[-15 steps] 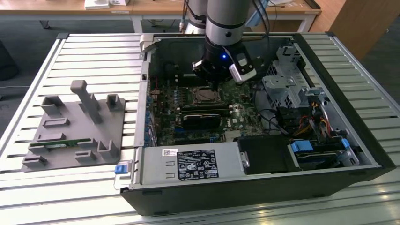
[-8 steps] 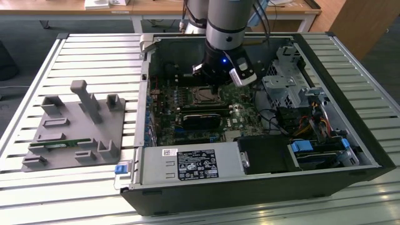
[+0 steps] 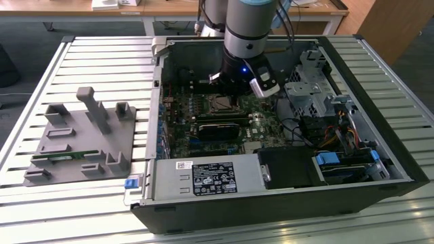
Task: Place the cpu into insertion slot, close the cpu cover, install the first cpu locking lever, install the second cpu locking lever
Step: 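Install the second cpu locking lever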
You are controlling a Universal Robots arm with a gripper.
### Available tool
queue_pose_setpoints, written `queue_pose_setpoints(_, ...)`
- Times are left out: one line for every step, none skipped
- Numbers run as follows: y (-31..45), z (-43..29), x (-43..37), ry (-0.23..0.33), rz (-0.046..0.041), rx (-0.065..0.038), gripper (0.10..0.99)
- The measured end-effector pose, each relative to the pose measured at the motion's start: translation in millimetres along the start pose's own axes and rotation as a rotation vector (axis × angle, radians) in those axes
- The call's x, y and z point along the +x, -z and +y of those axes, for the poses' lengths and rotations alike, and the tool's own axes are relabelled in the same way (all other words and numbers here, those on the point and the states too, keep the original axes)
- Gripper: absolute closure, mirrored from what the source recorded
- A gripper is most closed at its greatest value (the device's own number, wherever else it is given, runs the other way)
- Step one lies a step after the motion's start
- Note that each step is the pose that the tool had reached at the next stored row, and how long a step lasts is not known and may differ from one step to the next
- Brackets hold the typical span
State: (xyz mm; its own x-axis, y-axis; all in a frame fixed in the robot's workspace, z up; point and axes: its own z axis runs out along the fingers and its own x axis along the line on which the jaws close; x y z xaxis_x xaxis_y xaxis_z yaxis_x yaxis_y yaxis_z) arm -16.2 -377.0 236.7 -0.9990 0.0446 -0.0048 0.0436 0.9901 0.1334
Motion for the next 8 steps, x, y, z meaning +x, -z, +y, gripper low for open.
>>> queue_pose_setpoints(0.1, -1.5, -0.1, 0.0, 0.0, 0.0, 0.98)
queue_pose_setpoints(0.1, -3.0, -0.1, 0.0, 0.0001, 0.0, 0.98)
queue_pose_setpoints(0.1, -4.1, -0.2, 0.0, 0.0001, 0.0, 0.98)
queue_pose_setpoints(0.0, -4.8, 0.2, 0.0, 0.0001, 0.0, 0.98)
queue_pose_setpoints(-0.3, -5.2, 1.1, 0.0, 0.0001, 0.0, 0.98)
queue_pose_setpoints(-0.5, -5.5, 2.4, 0.0, 0.0001, 0.0, 0.98)
queue_pose_setpoints(-0.7, -5.8, 4.4, 0.0, 0.0001, 0.0, 0.98)
queue_pose_setpoints(-0.7, -6.1, 7.1, 0.0, 0.0002, 0.0, 0.98)
